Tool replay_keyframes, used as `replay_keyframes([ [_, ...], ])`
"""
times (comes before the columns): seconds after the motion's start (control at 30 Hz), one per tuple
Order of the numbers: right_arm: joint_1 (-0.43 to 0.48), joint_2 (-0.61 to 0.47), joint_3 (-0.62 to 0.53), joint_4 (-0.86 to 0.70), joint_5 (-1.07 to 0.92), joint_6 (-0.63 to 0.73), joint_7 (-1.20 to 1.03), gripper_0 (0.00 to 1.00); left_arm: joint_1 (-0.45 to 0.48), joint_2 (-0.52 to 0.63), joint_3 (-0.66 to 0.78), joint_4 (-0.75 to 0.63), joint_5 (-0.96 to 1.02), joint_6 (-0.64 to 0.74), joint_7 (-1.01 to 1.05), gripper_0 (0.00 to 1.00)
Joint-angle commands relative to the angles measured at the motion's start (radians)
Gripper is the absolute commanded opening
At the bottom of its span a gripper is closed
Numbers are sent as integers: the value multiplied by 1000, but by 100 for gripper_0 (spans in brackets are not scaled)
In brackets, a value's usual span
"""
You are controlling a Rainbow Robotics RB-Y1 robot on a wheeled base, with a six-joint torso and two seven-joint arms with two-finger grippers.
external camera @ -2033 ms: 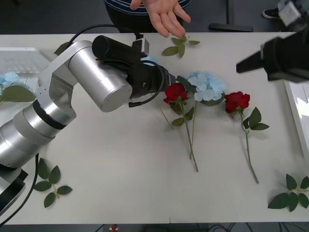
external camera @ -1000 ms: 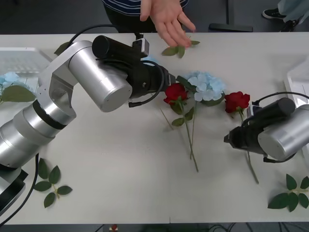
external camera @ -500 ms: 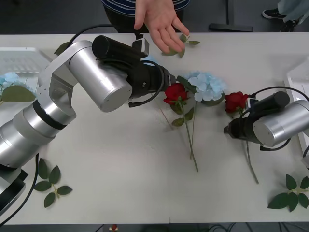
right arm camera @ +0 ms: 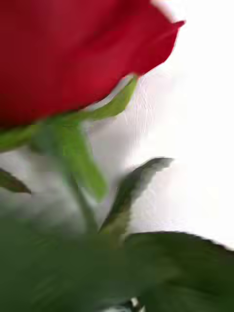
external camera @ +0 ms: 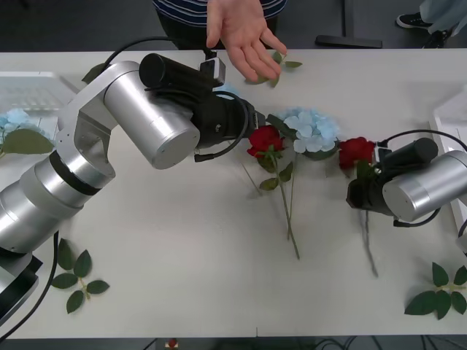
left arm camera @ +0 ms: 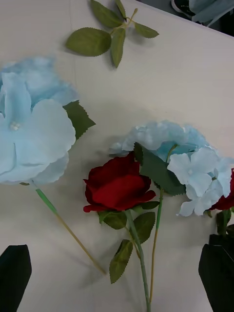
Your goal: Place the red flowers into the right box and the blue flowers into the left box. If a person shows an open palm, hand one flower to the person first, then continue sorting.
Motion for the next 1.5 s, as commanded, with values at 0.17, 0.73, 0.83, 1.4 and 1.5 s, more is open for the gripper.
replay_keyframes([
  [0.17,-38,-21,2,-25,-27,60,69,0,-30,-13,23,-27,6,3,-27,100],
  [0.73,-132,-203,-513,-509,-497,672,199,0,-30,-13,23,-27,6,3,-27,100],
  [0.83,-135,-234,-567,-543,-536,608,299,0,-30,-13,23,-27,6,3,-27,100],
  [1.4,-333,-145,-346,-393,-359,-383,337,0,-30,-13,23,-27,6,3,-27,100],
  [1.5,-429,-104,-291,-339,-230,-392,313,0,-30,-13,23,-27,6,3,-27,100],
])
